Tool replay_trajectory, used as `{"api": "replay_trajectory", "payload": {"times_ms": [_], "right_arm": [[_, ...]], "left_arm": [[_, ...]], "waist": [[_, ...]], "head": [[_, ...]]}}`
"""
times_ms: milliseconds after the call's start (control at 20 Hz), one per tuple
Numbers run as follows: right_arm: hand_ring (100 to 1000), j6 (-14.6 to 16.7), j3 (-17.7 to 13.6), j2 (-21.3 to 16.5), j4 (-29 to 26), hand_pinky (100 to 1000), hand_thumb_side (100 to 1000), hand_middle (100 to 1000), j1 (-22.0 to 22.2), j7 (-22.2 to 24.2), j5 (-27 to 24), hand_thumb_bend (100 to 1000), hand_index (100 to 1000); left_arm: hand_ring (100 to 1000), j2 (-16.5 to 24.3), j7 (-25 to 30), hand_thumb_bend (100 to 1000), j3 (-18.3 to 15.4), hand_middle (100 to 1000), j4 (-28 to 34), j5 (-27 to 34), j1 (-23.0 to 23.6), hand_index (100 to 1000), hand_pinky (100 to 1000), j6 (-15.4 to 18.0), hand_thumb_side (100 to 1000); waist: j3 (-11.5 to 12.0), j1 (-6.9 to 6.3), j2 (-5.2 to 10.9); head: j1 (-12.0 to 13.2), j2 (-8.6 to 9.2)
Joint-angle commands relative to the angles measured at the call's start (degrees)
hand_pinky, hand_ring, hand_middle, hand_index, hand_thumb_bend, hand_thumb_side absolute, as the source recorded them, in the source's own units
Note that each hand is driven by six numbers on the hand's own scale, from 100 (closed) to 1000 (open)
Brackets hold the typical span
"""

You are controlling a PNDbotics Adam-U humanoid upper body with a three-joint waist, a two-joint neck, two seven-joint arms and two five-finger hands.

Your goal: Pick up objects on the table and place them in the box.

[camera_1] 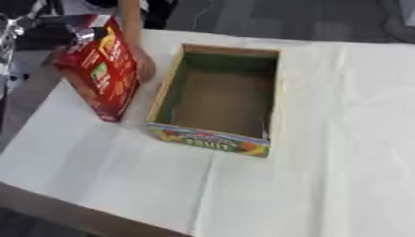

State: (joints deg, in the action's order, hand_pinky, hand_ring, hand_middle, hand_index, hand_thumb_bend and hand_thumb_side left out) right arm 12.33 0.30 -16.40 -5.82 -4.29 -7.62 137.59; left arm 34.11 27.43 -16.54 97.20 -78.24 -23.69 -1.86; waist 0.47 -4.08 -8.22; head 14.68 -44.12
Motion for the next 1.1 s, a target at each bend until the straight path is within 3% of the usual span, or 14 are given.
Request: {"api": "replay_trajectory", "payload": {"times_ms": [50,400,800,1100], "right_arm": [[587,0.32,-0.06,-0.48,-0.12,463,1000,653,0.13,0.08,-0.24,100,744],[587,0.45,-0.06,-0.52,-0.27,463,1000,653,-0.06,0.08,-0.18,100,744],[590,1.33,0.01,-0.49,-0.30,466,1000,654,-0.29,0.46,0.19,100,745],[591,1.69,-0.06,-0.57,-0.40,466,1000,655,-0.26,0.74,0.22,100,746]], "left_arm": [[373,0.90,0.39,651,-0.77,451,-0.36,-0.81,-1.17,607,100,0.86,1000],[366,0.26,-0.71,593,-0.29,436,-2.24,-0.24,-1.59,592,100,4.78,1000],[370,0.43,-2.02,610,0.60,436,-3.85,-2.21,-0.66,592,100,7.40,1000],[368,2.22,-3.09,645,0.46,429,-4.93,-3.75,0.62,585,100,7.48,1000]], "waist": [[-0.10,0.13,0.37],[-0.38,0.10,0.12],[-0.62,-0.01,-0.07],[-0.60,-0.14,-0.08]], "head": [[0.34,0.00],[0.32,0.00],[0.32,0.00],[0.36,0.00]]}}
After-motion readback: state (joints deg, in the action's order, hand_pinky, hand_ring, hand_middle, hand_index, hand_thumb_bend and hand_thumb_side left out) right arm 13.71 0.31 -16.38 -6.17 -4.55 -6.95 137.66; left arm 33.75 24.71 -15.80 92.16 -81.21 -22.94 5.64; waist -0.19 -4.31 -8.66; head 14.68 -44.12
